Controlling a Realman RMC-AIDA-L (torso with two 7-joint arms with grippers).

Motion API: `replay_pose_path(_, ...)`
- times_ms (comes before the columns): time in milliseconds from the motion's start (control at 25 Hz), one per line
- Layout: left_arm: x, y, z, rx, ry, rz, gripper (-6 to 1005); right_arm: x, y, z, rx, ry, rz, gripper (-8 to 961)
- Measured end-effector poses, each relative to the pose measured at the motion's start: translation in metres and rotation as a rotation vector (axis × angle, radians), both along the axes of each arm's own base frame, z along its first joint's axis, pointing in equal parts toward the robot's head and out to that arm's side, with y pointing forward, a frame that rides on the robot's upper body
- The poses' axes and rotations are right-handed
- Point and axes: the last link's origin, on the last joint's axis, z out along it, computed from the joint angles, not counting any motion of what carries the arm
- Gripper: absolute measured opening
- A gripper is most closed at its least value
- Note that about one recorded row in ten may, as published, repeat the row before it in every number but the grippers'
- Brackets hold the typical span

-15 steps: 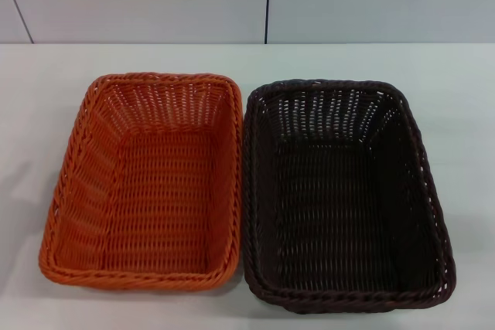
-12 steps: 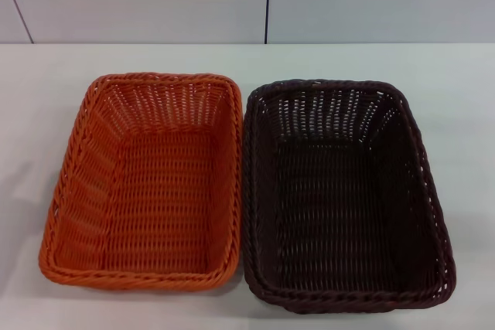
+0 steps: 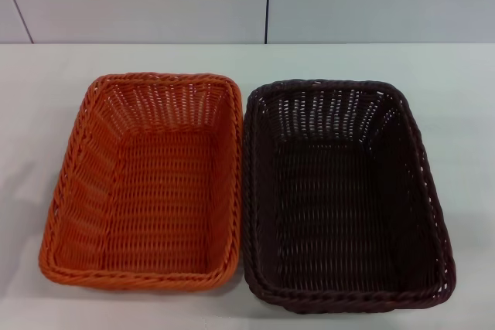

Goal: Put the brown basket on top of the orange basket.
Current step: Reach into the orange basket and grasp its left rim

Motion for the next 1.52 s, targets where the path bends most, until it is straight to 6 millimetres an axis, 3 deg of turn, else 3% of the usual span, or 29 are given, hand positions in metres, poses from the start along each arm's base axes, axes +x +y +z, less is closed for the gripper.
replay_pose_path(1520, 0.0062, 0.0100, -0.0002, -0.075, -0.039, -0.060, 544, 0.0022, 0.0003, -0.0022, -0.022, 0.043, 0.007, 526)
